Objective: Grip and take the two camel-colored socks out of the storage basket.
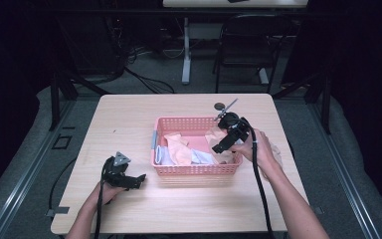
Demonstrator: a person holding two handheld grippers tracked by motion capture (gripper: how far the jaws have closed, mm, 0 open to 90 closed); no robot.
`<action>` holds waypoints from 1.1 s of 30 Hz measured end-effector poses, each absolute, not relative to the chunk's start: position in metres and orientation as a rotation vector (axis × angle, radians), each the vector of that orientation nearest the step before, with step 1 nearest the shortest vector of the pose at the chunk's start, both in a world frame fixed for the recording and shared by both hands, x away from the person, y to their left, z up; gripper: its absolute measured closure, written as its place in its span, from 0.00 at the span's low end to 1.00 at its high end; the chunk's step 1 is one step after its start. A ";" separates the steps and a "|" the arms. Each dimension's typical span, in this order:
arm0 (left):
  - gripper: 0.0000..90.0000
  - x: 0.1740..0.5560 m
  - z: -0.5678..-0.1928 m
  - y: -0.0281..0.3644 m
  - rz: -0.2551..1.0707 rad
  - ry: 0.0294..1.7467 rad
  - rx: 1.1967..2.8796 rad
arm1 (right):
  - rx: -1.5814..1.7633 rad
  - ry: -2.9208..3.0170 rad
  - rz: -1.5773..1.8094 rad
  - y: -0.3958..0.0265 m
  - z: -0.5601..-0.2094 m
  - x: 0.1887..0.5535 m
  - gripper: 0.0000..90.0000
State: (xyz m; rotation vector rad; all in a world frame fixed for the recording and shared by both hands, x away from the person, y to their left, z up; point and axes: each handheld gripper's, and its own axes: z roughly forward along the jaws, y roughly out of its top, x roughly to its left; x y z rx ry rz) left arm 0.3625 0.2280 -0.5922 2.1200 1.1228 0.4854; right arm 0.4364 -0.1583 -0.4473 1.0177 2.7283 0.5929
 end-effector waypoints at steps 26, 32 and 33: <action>0.00 0.363 -0.592 0.228 0.484 1.122 2.119 | 1.163 2.751 0.167 -0.133 -0.526 0.472 0.61; 0.00 0.363 -0.592 0.228 0.485 1.122 2.120 | 1.192 2.774 0.165 -0.136 -0.526 0.473 0.92; 0.00 0.363 -0.592 0.228 0.485 1.122 2.120 | 1.192 2.774 0.165 -0.136 -0.526 0.473 0.92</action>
